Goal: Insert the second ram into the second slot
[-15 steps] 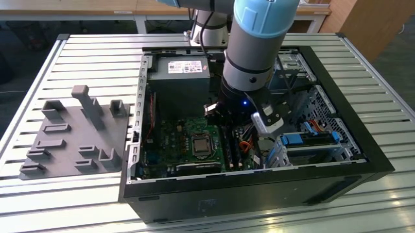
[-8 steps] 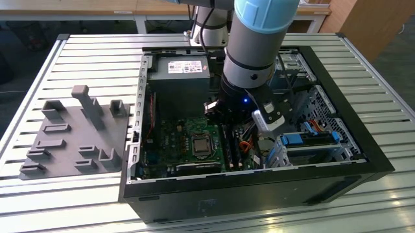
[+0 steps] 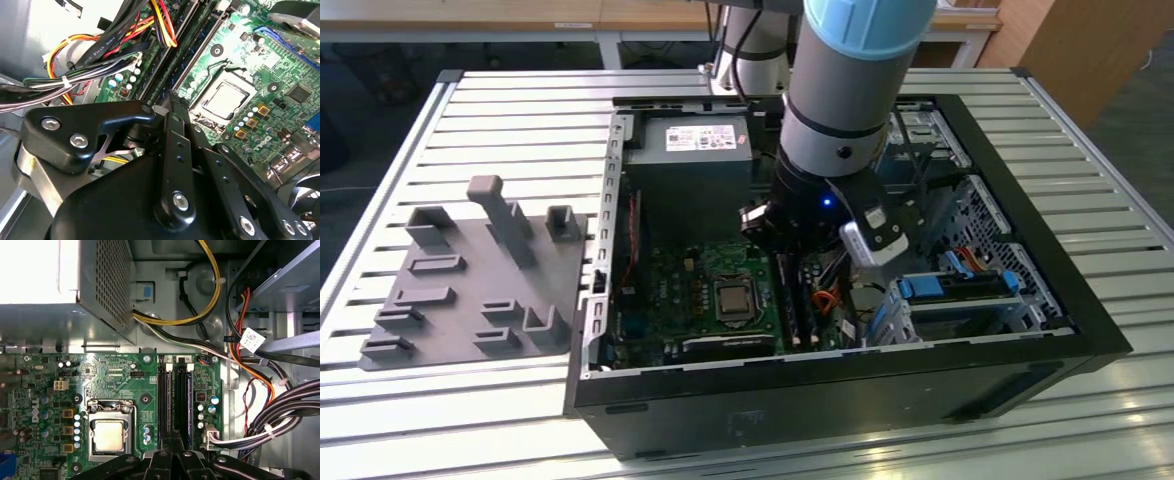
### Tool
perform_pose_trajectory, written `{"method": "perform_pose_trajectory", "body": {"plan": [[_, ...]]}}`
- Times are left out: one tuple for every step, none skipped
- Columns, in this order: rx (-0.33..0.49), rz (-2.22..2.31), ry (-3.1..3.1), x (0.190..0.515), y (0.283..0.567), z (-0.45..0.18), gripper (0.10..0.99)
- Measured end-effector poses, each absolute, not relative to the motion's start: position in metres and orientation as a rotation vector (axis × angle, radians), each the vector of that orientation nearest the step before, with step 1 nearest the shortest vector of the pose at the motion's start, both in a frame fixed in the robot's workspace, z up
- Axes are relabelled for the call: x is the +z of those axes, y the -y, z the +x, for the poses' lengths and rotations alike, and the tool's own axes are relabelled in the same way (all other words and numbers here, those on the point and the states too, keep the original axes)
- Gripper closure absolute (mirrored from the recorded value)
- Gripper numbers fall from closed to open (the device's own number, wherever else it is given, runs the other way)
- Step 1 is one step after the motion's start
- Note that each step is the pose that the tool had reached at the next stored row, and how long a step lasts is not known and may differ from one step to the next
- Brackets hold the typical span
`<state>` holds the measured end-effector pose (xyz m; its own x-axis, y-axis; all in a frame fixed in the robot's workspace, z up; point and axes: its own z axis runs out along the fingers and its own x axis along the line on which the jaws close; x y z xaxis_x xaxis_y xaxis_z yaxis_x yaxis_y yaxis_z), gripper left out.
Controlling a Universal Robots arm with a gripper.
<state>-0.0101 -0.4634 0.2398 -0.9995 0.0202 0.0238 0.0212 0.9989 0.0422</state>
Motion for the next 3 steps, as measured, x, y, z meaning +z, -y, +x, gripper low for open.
{"method": "perform_pose_trajectory", "body": {"plan": [[-0.066,-0.032,3.117,0.2398,0.4634,-0.0101,0.984],[-0.066,-0.032,3.117,0.2399,0.4635,-0.0101,0.984],[-0.066,-0.032,3.117,0.2399,0.4635,-0.0101,0.984]]}}
